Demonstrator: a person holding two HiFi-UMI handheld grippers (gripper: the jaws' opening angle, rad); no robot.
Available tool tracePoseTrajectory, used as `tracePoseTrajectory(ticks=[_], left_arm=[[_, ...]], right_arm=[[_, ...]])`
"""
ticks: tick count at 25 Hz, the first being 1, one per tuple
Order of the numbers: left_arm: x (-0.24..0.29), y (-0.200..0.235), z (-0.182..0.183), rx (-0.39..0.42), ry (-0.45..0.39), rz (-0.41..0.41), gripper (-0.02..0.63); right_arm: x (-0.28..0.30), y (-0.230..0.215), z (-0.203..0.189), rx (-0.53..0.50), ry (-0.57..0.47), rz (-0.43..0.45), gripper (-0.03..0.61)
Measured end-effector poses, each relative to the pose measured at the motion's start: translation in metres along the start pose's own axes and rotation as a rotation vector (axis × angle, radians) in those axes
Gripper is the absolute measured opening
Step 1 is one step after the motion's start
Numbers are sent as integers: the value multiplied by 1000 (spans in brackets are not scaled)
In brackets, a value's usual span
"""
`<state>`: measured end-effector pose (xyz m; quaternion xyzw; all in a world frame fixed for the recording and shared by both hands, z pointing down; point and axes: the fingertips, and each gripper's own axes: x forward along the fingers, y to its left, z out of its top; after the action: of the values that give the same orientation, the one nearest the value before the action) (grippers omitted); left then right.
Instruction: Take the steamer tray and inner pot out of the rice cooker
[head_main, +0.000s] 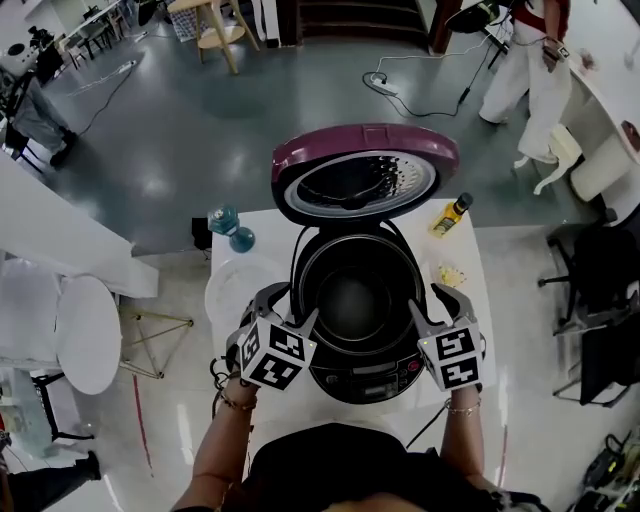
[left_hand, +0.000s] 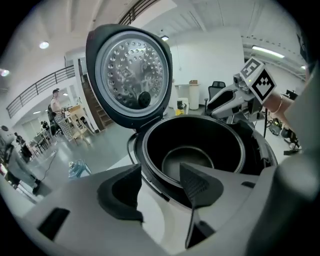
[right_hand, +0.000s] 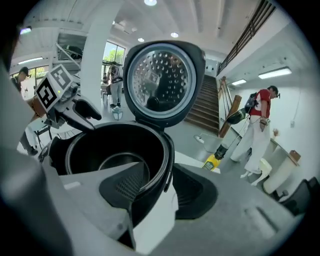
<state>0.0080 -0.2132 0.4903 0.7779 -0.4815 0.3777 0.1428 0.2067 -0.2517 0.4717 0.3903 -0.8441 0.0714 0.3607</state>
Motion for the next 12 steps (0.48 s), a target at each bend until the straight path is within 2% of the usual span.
tracePoseTrajectory(ticks=[5, 12], left_arm=[[10, 4, -2, -4, 67, -12, 239], [33, 6, 3, 92, 184, 15, 243]], right_arm=[[26, -3, -8, 1, 155, 73, 173], [48, -10, -6, -50, 262, 114, 173]])
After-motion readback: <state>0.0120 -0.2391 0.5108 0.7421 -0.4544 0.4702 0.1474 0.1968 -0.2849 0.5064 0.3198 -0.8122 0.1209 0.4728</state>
